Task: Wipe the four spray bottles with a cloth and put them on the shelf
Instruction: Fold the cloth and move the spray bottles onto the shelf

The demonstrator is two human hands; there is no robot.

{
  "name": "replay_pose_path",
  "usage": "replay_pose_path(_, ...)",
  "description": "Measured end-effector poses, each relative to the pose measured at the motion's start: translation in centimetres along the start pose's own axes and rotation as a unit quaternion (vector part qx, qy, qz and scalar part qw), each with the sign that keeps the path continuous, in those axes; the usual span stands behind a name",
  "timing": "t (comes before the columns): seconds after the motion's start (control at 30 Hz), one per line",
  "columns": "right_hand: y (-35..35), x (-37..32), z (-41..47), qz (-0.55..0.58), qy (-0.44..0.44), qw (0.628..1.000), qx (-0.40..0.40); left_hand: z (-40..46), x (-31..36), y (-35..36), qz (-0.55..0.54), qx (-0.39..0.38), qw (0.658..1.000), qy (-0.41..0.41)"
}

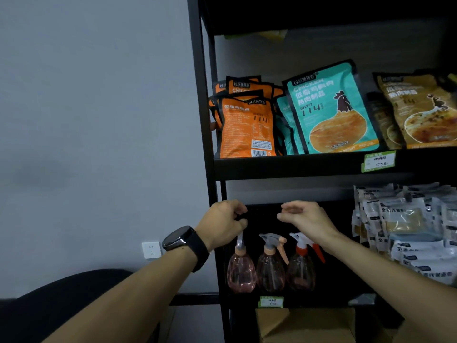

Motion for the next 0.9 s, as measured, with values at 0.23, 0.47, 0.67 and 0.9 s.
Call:
replay_pose_path(0.23, 6.7, -7.2, -2.6, 0.029, -0.061, 0.995, -0.073, -4.3, -3.2, -5.6, 0.014, 0.029, 0.998, -0.054)
replay_pose_path(0.47, 15.8, -13.8, -5.0, 0.038, -0.104, 0.982, -0.153, -10.7, -9.1, -11.9, 0.038, 0.068, 0.988, -0.135)
replay_pose_path(0.67, 23.6, -18.8, -7.4, 0.043, -0.137, 0.964, -0.224, -16.8, -14.1, -16.9, 0.064, 0.105, 0.972, -0.200)
replay_pose_path(0.9, 32.4, -24.2, -11.5, 0.059, -0.172, 0.937, -0.297, -24.0, -18.6, -22.1, 0.099, 0.144, 0.947, -0.269)
Point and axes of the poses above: each hand's wrist, its own z-axis towards the middle knuckle, its own y-axis out of the palm, x = y × z, the point moved 8 cm from there along z, towards the middle knuckle, and after that the axes turned 1 degree about -x, right-handed, at the moved point
